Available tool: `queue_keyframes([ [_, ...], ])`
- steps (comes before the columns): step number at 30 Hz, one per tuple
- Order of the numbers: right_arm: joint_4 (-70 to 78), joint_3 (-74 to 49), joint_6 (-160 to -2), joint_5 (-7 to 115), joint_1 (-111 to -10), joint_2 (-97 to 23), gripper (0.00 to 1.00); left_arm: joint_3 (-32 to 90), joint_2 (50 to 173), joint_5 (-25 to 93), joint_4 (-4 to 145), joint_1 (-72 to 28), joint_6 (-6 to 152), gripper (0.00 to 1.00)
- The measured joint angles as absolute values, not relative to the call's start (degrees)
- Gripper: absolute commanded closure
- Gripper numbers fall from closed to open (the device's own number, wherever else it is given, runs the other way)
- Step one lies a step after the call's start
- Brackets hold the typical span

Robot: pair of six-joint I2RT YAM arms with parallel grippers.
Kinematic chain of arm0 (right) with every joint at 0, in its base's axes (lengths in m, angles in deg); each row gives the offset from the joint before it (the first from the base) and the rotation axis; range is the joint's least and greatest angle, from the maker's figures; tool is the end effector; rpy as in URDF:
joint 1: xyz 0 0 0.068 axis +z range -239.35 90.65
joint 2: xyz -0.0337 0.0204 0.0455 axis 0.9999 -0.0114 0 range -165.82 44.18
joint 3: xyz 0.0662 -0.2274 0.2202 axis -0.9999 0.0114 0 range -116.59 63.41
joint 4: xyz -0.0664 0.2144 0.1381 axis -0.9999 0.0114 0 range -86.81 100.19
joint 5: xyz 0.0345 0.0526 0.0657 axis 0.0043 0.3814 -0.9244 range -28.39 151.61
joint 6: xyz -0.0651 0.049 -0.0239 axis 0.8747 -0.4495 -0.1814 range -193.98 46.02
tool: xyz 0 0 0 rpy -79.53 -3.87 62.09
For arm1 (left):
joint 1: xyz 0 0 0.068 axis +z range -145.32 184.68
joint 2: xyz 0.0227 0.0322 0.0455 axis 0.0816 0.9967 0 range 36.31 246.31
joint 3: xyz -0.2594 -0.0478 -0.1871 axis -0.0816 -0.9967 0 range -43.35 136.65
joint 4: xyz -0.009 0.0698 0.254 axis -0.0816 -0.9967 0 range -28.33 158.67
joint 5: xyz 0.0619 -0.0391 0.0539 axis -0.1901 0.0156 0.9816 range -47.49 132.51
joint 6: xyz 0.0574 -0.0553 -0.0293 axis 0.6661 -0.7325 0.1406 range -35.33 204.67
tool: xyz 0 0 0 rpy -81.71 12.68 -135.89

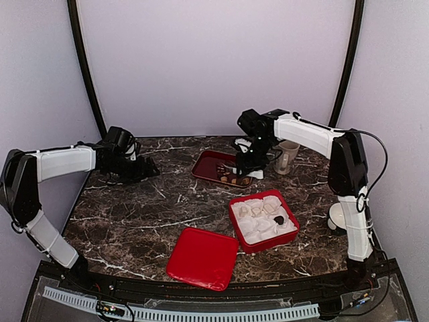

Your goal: Pack the chocolate

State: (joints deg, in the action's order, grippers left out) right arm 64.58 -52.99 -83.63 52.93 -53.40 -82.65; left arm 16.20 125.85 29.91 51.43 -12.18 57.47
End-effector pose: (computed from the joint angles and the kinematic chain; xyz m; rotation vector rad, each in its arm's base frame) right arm 0.4058 0.3083 0.2403 -0.6900 2.7997 0.3807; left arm 0.3411 -0.1203 0.2501 -0.1157 2.4592 -0.6131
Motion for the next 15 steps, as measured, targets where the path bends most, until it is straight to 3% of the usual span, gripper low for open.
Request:
queue_keyframes([
  [15, 66.8, -56.4, -82.6, 57.0, -51.5, -87.0, 0.7, 16.5, 126.4, 29.9, 51.5, -12.2, 57.5, 0.11],
])
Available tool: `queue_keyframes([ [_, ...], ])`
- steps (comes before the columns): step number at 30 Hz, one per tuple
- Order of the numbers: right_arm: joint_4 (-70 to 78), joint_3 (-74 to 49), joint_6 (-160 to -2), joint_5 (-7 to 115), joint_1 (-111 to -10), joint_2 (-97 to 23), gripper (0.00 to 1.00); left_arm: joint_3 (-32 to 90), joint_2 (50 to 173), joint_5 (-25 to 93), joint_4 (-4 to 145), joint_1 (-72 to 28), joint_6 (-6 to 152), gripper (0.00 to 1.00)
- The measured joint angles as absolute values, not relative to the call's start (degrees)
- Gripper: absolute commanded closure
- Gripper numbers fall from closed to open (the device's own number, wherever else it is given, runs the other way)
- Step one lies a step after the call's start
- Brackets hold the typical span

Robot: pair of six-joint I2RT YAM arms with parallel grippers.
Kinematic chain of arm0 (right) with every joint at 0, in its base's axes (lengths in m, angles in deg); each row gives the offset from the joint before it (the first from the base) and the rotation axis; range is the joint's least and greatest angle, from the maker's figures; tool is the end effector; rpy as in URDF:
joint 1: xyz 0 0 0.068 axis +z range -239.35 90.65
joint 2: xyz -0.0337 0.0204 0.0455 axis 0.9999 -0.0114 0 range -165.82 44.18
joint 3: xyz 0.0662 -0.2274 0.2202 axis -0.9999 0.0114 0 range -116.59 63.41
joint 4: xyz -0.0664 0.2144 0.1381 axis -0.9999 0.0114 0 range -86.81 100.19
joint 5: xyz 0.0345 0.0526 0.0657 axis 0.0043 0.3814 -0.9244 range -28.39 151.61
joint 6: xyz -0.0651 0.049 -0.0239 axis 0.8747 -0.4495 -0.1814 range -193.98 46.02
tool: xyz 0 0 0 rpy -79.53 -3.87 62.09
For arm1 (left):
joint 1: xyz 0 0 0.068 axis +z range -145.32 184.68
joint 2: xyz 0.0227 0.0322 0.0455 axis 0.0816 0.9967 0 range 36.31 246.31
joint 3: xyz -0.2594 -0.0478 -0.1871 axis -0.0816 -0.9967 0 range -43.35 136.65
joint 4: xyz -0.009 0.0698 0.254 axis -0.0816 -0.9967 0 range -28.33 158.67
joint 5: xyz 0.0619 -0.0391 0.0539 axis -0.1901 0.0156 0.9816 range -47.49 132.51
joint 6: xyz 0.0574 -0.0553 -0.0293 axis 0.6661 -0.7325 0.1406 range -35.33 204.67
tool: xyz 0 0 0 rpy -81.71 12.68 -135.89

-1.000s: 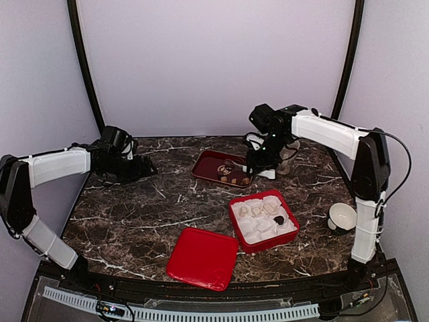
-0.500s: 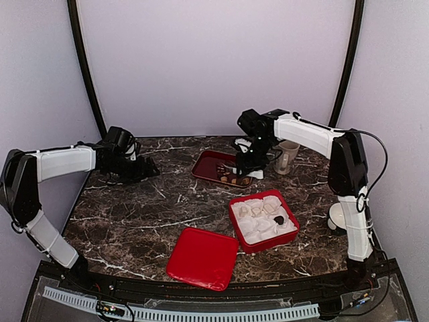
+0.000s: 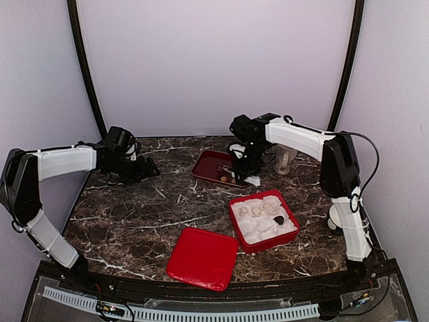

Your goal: Pack the chocolate

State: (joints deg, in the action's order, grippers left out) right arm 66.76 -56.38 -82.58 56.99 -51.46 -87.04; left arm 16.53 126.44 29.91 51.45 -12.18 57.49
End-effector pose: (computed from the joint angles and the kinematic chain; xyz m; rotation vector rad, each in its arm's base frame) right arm 0.4073 0.3247 0.2177 -0.7536 2.8226 0.2603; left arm 0.3434 -0.1211 0.2486 -0.1161 2.4634 -0.6118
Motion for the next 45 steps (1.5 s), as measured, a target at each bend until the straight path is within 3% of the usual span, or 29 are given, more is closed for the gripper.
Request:
queue_keyframes([
  [8, 67.9, -57.6, -82.4, 58.7, -51.5, -87.1, 0.76, 16.7, 126.6, 29.9, 51.5, -12.2, 57.6, 0.11],
  [30, 67.9, -57.6, -83.3, 58.0, -53.1, -82.6, 0.76, 16.7, 126.6, 29.9, 51.5, -12.2, 57.7, 0.12],
  [45, 67.7, -27.5, -86.3, 57.6, -52.9, -49.5, 0.76, 16.4, 126.5, 28.0, 52.4, -12.2, 57.9, 0.12],
])
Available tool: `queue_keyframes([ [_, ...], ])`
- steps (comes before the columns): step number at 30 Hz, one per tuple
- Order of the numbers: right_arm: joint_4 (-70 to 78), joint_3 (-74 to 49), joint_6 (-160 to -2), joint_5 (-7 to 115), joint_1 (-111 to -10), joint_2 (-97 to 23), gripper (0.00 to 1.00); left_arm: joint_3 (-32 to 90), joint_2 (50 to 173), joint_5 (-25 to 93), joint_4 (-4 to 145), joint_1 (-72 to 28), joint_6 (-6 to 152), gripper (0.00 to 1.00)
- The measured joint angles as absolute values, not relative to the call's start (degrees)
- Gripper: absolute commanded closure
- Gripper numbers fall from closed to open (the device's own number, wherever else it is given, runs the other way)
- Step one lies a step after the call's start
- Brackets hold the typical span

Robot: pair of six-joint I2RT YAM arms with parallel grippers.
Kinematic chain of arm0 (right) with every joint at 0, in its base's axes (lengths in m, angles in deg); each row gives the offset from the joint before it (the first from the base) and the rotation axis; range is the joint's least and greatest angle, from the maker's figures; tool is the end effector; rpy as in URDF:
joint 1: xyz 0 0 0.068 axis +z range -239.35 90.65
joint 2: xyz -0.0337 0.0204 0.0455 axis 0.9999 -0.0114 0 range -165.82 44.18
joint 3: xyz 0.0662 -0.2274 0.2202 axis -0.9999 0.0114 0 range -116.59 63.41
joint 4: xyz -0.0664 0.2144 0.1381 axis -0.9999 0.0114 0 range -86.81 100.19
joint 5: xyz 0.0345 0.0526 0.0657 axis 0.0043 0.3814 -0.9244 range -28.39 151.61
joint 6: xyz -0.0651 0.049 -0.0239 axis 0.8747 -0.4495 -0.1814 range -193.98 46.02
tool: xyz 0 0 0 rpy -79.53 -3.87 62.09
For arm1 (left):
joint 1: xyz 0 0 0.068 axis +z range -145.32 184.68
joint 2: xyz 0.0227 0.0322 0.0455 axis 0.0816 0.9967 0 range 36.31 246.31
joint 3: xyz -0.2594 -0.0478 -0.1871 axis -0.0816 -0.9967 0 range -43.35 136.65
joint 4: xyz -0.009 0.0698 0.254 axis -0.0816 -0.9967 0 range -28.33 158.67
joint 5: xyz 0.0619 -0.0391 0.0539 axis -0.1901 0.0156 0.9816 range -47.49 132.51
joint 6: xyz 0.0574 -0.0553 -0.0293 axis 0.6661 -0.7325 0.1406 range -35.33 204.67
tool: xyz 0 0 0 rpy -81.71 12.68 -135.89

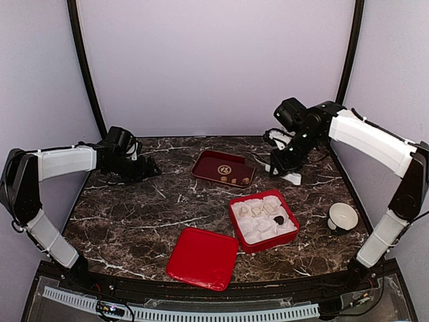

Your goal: Pack the chocolate

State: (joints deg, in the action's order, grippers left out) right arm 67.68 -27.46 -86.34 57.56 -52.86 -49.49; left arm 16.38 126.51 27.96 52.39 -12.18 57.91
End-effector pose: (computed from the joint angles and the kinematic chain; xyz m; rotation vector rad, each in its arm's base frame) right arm 0.2761 0.2109 0.3398 -0.6029 2.7260 0.3219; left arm 0.3437 -0.1237 0.2494 -0.0879 2.4546 -0.6522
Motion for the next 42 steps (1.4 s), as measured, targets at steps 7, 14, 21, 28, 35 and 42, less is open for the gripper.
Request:
queue_keyframes([
  [7, 69.0, -15.4, -90.5, 55.7, -50.1, -36.9, 0.76, 14.8, 125.3, 27.3, 52.8, -12.2, 58.2, 0.12],
  [14, 69.2, -5.2, -94.5, 54.5, -46.0, -31.5, 0.75, 13.8, 124.3, 26.8, 53.0, -12.2, 58.1, 0.12],
  [21, 68.7, 1.0, -96.0, 54.5, -44.9, -31.6, 0.74, 13.9, 124.3, 26.8, 53.4, -12.2, 58.1, 0.12],
  [28, 67.4, 2.0, -96.0, 54.5, -44.3, -31.8, 0.71, 13.9, 124.3, 26.8, 53.4, -12.2, 58.1, 0.13],
  [35, 66.6, 2.3, -95.9, 54.2, -44.2, -32.6, 0.67, 13.9, 124.3, 26.8, 53.4, -12.2, 58.1, 0.13],
  [42, 66.4, 2.3, -95.6, 54.1, -44.2, -33.1, 0.64, 13.9, 124.3, 26.8, 53.4, -12.2, 58.1, 0.13],
])
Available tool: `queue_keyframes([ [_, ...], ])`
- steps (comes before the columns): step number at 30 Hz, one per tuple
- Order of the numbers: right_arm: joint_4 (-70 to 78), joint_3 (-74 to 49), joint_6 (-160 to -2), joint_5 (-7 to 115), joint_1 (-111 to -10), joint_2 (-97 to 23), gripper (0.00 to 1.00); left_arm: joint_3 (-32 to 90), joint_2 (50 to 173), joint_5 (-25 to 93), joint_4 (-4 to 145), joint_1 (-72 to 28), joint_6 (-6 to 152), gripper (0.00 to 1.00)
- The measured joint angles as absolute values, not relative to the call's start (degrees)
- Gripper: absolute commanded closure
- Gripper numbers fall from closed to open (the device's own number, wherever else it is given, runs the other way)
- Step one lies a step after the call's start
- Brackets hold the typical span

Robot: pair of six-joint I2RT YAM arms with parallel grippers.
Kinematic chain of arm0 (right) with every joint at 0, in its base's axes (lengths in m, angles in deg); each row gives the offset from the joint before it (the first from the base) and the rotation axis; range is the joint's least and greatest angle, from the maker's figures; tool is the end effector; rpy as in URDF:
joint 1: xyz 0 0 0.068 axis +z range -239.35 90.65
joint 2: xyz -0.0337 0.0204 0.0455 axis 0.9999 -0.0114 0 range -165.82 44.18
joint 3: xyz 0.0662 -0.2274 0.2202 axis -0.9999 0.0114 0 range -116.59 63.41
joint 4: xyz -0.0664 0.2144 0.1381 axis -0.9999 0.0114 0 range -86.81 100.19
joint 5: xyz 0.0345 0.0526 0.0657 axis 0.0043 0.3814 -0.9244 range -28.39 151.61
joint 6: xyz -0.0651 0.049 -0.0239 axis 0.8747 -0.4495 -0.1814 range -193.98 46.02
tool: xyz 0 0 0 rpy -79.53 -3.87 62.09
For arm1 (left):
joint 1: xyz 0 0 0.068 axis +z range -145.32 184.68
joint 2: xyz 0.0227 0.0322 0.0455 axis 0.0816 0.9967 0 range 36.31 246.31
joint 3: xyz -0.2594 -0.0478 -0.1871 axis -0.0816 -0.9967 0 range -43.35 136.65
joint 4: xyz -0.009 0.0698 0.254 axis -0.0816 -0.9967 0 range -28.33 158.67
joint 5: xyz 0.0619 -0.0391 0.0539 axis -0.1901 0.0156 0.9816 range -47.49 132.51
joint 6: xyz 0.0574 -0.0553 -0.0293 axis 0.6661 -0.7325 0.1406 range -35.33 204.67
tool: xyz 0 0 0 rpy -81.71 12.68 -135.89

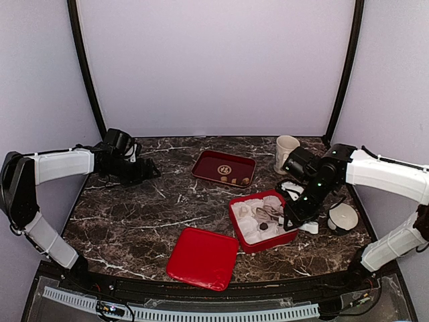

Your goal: Pack the chocolate

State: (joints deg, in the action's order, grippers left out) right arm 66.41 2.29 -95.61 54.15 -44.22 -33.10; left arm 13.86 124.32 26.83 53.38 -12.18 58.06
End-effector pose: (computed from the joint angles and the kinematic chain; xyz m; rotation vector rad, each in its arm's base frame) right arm 0.1567 0.1712 0.2651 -0.6374 2.9741 0.3213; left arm 0.3323 -0.1217 0.2492 -0.0724 2.4450 -0.6771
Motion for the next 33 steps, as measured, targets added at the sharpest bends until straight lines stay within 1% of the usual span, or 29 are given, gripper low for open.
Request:
queue_keyframes([
  [4, 67.5, 0.9, -95.5, 54.3, -44.2, -33.5, 0.64, 13.9, 124.3, 26.8, 53.4, -12.2, 58.0, 0.13],
  [11, 68.5, -10.6, -94.4, 56.2, -44.2, -36.9, 0.65, 13.9, 124.3, 26.9, 53.4, -12.2, 57.8, 0.13],
  [15, 69.0, -17.9, -92.1, 56.9, -46.0, -42.1, 0.66, 13.9, 124.3, 27.2, 53.4, -12.2, 57.8, 0.13],
  [23, 69.2, -29.4, -88.0, 56.3, -52.6, -54.6, 0.68, 13.9, 124.3, 28.5, 53.3, -12.2, 57.2, 0.13],
  [33, 69.8, -32.6, -85.1, 54.5, -53.6, -60.9, 0.7, 13.9, 124.3, 29.5, 53.4, -12.2, 56.8, 0.13],
])
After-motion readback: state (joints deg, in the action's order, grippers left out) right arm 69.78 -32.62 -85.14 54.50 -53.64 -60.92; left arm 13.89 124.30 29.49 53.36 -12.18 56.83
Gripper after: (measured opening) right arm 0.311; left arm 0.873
